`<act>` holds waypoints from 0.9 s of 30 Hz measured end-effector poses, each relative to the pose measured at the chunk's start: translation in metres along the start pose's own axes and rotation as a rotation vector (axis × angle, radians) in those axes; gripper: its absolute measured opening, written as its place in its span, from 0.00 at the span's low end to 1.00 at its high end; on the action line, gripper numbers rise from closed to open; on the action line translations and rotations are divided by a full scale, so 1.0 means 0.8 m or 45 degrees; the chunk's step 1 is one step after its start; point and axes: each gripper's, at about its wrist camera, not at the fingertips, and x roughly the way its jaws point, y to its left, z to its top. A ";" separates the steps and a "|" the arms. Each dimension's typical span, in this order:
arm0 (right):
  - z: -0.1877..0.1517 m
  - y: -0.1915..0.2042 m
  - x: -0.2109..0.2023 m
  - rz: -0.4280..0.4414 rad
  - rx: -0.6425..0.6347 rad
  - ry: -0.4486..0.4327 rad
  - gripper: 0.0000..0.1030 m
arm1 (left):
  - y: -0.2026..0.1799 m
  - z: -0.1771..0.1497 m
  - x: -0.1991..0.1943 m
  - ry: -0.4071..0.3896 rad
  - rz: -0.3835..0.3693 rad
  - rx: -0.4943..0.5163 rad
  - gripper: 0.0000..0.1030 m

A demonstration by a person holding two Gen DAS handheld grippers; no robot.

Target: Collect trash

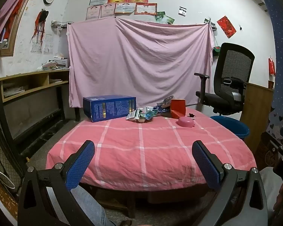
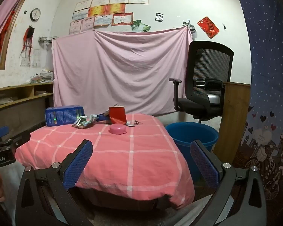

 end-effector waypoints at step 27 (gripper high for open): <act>-0.003 -0.002 0.004 0.000 0.010 0.008 1.00 | 0.000 -0.001 0.000 0.000 -0.003 -0.004 0.98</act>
